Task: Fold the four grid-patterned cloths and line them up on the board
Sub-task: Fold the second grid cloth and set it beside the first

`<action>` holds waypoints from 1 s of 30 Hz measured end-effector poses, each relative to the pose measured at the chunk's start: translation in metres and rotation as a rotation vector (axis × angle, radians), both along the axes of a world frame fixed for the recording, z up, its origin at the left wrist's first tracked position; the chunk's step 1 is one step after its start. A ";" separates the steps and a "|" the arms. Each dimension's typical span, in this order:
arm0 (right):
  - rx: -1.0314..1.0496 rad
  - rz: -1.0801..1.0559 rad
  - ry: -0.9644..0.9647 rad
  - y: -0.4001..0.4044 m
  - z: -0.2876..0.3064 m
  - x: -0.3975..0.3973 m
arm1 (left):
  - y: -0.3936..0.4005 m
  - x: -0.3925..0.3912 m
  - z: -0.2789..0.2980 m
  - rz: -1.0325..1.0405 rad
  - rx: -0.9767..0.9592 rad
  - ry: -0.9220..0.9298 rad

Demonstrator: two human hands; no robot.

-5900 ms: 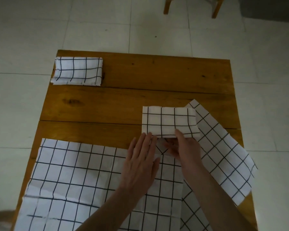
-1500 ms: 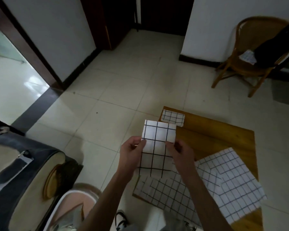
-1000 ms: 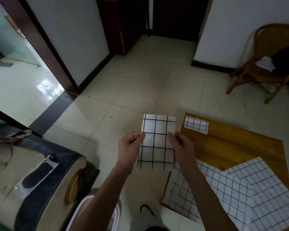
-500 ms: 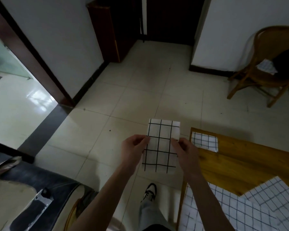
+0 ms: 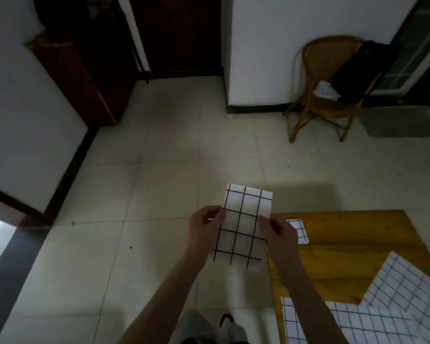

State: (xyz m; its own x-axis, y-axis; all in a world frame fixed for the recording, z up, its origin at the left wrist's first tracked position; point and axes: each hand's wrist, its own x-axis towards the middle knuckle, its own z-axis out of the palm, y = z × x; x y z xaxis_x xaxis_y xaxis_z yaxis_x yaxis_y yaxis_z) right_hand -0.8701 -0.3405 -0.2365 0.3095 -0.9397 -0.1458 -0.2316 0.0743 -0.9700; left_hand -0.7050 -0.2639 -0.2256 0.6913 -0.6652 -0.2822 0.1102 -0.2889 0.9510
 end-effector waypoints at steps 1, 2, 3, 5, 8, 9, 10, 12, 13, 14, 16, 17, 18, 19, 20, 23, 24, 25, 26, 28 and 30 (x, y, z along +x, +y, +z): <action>0.003 -0.032 0.011 -0.006 0.000 0.000 | -0.012 0.003 -0.002 -0.039 0.002 -0.004; 0.012 -0.069 0.024 -0.012 -0.001 0.000 | -0.024 0.005 -0.005 -0.080 0.007 -0.010; 0.027 -0.105 0.036 -0.018 -0.001 -0.001 | -0.037 0.007 -0.008 -0.120 0.010 -0.018; 0.041 -0.166 0.033 -0.029 -0.004 -0.003 | -0.063 0.011 -0.014 -0.201 0.011 -0.042; 0.041 -0.275 0.038 -0.041 -0.008 -0.002 | -0.103 0.019 -0.025 -0.357 0.023 -0.101; 0.035 -0.317 0.042 -0.044 -0.009 0.000 | -0.115 0.021 -0.027 -0.412 0.022 -0.107; 0.039 -0.363 0.049 -0.048 -0.010 0.002 | -0.126 0.023 -0.028 -0.468 0.014 -0.097; 0.062 -0.447 0.054 -0.052 -0.012 0.007 | -0.147 0.026 -0.028 -0.590 0.005 -0.057; 0.068 -0.493 0.049 -0.054 -0.013 0.009 | -0.157 0.028 -0.029 -0.652 0.003 -0.034; 0.079 -0.550 0.051 -0.054 -0.014 0.011 | -0.166 0.030 -0.029 -0.714 0.001 -0.011; 0.088 -0.667 0.060 -0.052 -0.017 0.013 | -0.182 0.029 -0.033 -0.828 -0.004 0.012; 0.088 -0.717 0.059 -0.050 -0.019 0.014 | -0.189 0.028 -0.036 -0.877 -0.003 0.013; 0.092 -0.760 0.057 -0.048 -0.021 0.015 | -0.195 0.026 -0.039 -0.921 0.002 0.017; 0.099 -0.796 0.053 -0.045 -0.024 0.014 | -0.200 0.023 -0.043 -0.963 0.012 0.018; 0.109 -0.834 0.047 -0.043 -0.026 0.013 | -0.204 0.019 -0.047 -1.005 0.022 0.019; 0.126 -0.929 0.039 -0.032 -0.034 0.005 | -0.211 0.001 -0.060 -1.126 0.054 0.017; 0.131 -0.958 0.042 -0.028 -0.037 0.002 | -0.212 -0.005 -0.064 -1.159 0.062 0.017; 0.136 -0.986 0.046 -0.023 -0.041 -0.002 | -0.212 -0.013 -0.067 -1.194 0.065 0.011; 0.145 -1.015 0.051 -0.018 -0.046 -0.006 | -0.211 -0.020 -0.069 -1.229 0.068 0.001; 0.161 -1.070 0.053 -0.008 -0.055 -0.015 | -0.208 -0.036 -0.074 -1.274 0.079 -0.012; 0.172 -1.117 0.050 0.000 -0.064 -0.024 | -0.204 -0.052 -0.080 -1.297 0.092 -0.023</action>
State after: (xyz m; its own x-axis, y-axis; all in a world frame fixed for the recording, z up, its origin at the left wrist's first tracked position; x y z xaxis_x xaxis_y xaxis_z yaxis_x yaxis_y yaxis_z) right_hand -0.8943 -0.3407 -0.3004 -0.7005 -0.6526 -0.2888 0.0098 0.3959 -0.9182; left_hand -0.7570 -0.4681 -0.3051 -0.4322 -0.8275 -0.3585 -0.3130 -0.2352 0.9202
